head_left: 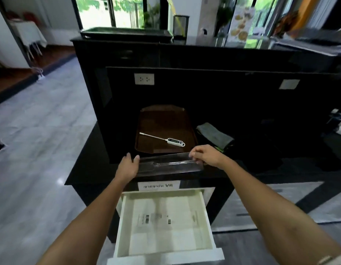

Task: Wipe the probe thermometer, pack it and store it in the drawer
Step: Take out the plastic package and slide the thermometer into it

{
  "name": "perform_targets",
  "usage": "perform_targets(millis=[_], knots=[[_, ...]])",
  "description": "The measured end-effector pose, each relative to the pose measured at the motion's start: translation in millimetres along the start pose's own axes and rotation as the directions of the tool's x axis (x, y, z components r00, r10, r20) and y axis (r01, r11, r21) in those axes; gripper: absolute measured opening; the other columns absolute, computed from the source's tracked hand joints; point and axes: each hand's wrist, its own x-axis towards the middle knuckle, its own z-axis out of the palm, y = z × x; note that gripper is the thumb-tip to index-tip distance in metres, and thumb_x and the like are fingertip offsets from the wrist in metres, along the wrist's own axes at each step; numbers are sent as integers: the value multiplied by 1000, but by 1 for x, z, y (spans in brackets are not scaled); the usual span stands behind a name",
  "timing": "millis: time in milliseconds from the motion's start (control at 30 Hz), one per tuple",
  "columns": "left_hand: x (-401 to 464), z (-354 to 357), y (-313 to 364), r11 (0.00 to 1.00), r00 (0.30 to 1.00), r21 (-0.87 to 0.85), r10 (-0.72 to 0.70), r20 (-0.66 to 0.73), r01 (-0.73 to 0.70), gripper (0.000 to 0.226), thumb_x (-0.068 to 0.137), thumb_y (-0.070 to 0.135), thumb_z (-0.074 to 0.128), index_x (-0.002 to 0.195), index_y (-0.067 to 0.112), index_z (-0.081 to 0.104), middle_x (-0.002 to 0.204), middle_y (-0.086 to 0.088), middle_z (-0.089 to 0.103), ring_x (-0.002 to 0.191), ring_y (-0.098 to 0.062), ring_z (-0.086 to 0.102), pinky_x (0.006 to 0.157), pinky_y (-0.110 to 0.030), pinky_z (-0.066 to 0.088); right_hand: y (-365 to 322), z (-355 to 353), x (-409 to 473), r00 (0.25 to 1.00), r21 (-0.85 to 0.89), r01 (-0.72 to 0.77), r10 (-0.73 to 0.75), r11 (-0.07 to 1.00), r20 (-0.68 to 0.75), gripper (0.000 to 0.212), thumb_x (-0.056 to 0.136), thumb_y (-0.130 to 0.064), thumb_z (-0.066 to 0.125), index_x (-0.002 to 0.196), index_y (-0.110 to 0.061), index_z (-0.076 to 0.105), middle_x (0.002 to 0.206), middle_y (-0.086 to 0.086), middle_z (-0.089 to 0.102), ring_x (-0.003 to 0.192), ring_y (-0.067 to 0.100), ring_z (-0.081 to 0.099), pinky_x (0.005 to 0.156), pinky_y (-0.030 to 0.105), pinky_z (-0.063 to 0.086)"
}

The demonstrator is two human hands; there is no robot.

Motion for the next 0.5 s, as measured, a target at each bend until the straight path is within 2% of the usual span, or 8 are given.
perform_targets(millis=[67, 100, 133, 200, 267, 300, 400, 500], knots=[[-4, -5, 24, 912, 979, -369, -201, -23, 179, 77, 97, 49, 36, 151, 15, -8, 159, -17, -4, 144, -38, 12, 115, -49, 18, -16, -5, 7, 988, -35, 105, -108, 994, -114, 20, 97, -24, 54, 86, -30, 68, 81, -8, 67, 73, 5, 63, 67, 21, 48], [-5, -10, 36, 785, 962, -568, -268, 46, 246, 83, 95, 51, 40, 150, 18, -14, 159, -17, -5, 144, -39, 10, 115, -52, 17, -26, -6, 12, 971, -54, 163, -170, 985, -170, 18, 97, -23, 54, 89, -29, 68, 83, -11, 67, 76, 4, 63, 70, 21, 48], [-8, -11, 46, 601, 949, -743, -274, 156, 296, 87, 93, 53, 43, 149, 21, -15, 159, -18, -1, 143, -40, 13, 115, -55, 18, -32, -4, 15, 951, -71, 209, -220, 975, -218, 16, 97, -23, 54, 93, -27, 70, 85, -13, 67, 79, 3, 63, 72, 21, 49], [-15, -14, 64, 204, 947, -925, -95, 307, 321, 85, 91, 56, 44, 151, 20, -5, 157, -22, 11, 141, -42, 23, 113, -56, 23, -46, 3, 22, 907, -123, 285, -309, 951, -286, 16, 96, -24, 57, 101, -25, 72, 92, -15, 68, 86, 2, 63, 79, 20, 51], [-20, -15, 77, -33, 966, -966, 58, 253, 255, 80, 93, 55, 40, 152, 19, -1, 154, -24, 21, 138, -40, 31, 112, -55, 27, -53, 12, 25, 827, -284, 381, -462, 880, -322, 18, 94, -22, 60, 106, -21, 73, 101, -10, 71, 94, 5, 64, 84, 22, 52], [-20, -15, 80, -118, 975, -969, 80, 207, 215, 81, 93, 53, 40, 152, 20, -5, 153, -24, 25, 137, -39, 33, 111, -56, 28, -54, 16, 25, 751, -420, 423, -570, 803, -334, 19, 92, -20, 63, 107, -20, 74, 104, -7, 72, 95, 8, 65, 83, 22, 51], [-14, -20, 81, -221, 983, -965, 140, 115, 144, 80, 93, 54, 39, 152, 20, -4, 151, -22, 29, 136, -39, 34, 109, -56, 31, -48, 22, 27, 480, -766, 445, -846, 463, -233, 24, 80, -15, 75, 104, -19, 75, 100, -3, 74, 87, 12, 70, 70, 20, 53], [-6, -22, 73, -229, 988, -967, 132, 83, 112, 58, 99, 42, 35, 149, 18, 18, 149, -19, 36, 134, -38, 39, 100, -54, 40, -43, 27, 36, 384, -833, 462, -915, 304, -121, 26, 81, -18, 74, 107, -22, 73, 103, -4, 73, 90, 12, 69, 66, 23, 52]])
